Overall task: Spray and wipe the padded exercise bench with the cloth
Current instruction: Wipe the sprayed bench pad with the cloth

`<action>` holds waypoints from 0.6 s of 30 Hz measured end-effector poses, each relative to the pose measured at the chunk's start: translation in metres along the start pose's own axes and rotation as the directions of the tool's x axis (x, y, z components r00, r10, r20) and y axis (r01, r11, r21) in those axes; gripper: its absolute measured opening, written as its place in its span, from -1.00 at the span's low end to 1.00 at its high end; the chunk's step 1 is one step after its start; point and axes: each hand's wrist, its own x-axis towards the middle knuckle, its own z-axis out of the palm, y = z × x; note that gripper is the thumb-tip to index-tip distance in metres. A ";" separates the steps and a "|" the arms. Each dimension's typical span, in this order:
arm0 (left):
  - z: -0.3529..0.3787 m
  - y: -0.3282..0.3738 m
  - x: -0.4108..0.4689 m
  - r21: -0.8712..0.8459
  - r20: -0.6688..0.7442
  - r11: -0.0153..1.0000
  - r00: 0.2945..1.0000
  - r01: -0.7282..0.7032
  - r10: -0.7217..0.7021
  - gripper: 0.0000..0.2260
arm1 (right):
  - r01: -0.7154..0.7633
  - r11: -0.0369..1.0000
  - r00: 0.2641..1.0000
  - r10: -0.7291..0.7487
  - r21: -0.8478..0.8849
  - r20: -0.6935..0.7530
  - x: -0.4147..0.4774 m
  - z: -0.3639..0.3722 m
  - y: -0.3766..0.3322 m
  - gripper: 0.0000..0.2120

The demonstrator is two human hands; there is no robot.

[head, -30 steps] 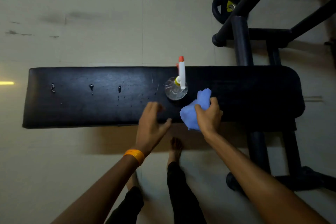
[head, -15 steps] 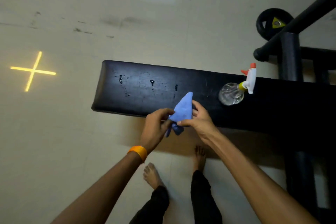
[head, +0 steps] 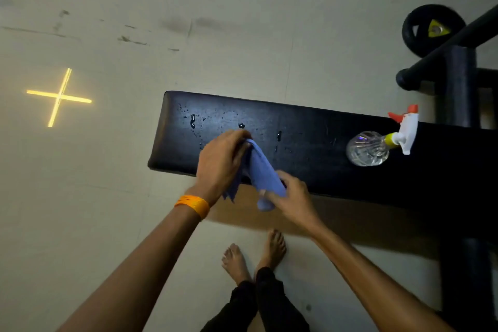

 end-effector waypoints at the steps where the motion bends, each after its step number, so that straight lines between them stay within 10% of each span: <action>1: -0.006 -0.004 0.012 0.069 0.019 0.998 1.000 -0.012 0.010 -0.82 | -0.036 0.999 0.999 0.035 -0.030 -0.026 0.000 0.000 0.000 -0.85; 6: -0.022 -0.016 0.068 0.162 0.122 0.982 0.989 -0.099 0.079 -0.74 | -0.089 0.994 0.996 0.090 -0.063 0.022 0.022 0.002 -0.001 -0.77; 13: 0.014 -0.023 0.165 0.278 0.208 0.958 0.978 -0.070 0.011 -0.58 | -0.241 0.888 0.968 0.247 0.392 0.037 0.074 0.007 0.004 -0.84; 18: 0.046 -0.031 0.176 0.199 0.140 0.976 0.989 -0.083 0.055 -0.47 | -0.265 0.944 0.899 0.168 -0.197 -0.405 0.079 0.008 0.029 -0.75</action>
